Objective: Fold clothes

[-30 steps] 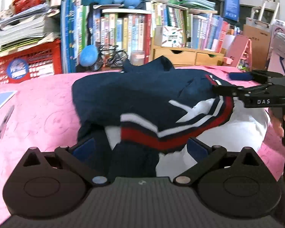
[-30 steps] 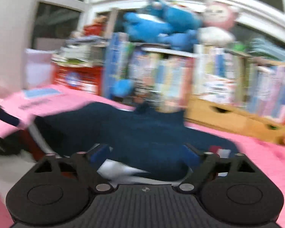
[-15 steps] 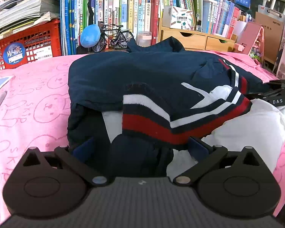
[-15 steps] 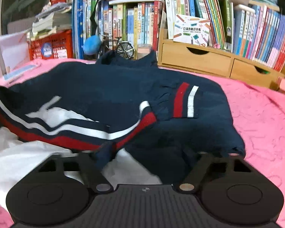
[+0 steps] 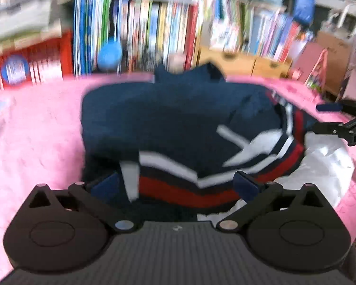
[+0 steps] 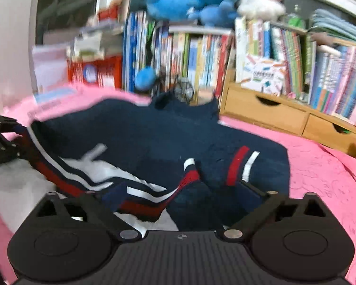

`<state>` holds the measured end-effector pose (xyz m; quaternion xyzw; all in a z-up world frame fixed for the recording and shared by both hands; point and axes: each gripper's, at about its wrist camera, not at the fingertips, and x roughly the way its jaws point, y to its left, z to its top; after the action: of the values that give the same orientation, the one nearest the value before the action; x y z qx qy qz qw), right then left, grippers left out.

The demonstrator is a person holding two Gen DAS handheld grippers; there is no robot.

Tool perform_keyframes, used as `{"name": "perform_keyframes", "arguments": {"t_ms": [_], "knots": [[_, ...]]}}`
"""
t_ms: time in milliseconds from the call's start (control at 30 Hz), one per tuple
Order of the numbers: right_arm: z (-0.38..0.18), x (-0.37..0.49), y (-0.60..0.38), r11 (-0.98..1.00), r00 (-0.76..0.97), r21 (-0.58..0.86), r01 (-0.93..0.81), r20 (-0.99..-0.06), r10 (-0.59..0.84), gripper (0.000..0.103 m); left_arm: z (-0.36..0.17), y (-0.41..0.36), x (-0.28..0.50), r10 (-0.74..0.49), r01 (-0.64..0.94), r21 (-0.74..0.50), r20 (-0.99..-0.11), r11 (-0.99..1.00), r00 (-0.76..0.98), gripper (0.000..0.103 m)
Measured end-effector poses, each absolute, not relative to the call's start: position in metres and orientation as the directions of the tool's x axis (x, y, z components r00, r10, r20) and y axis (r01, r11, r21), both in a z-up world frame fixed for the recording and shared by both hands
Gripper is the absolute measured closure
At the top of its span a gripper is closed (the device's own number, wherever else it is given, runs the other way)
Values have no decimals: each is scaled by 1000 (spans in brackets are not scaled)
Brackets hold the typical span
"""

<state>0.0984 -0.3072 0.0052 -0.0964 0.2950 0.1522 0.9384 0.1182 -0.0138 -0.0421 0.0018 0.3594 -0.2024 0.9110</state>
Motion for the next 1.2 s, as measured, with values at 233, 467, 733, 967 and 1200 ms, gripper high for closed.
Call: {"name": "perform_keyframes", "arguments": {"t_ms": [233, 467, 733, 967, 1200], "knots": [[8, 105, -308, 984, 810, -2, -176, -568, 144, 88, 8, -1, 92, -398, 332, -221, -567, 917, 721, 81], [91, 112, -355, 983, 941, 165, -85, -312, 134, 85, 87, -22, 145, -301, 321, 1, -345, 947, 889, 64], [34, 193, -395, 987, 827, 106, 124, -561, -44, 34, 27, -24, 231, 154, -51, 233, -451, 971, 879, 32], [27, 80, -366, 995, 913, -47, -86, -404, 60, 15, 23, 8, 119, -58, 83, 48, -389, 995, 919, 15], [2, 77, -292, 941, 840, -122, -317, -497, 218, 46, -6, -33, 98, -35, 123, 187, -415, 975, 909, 6]]}}
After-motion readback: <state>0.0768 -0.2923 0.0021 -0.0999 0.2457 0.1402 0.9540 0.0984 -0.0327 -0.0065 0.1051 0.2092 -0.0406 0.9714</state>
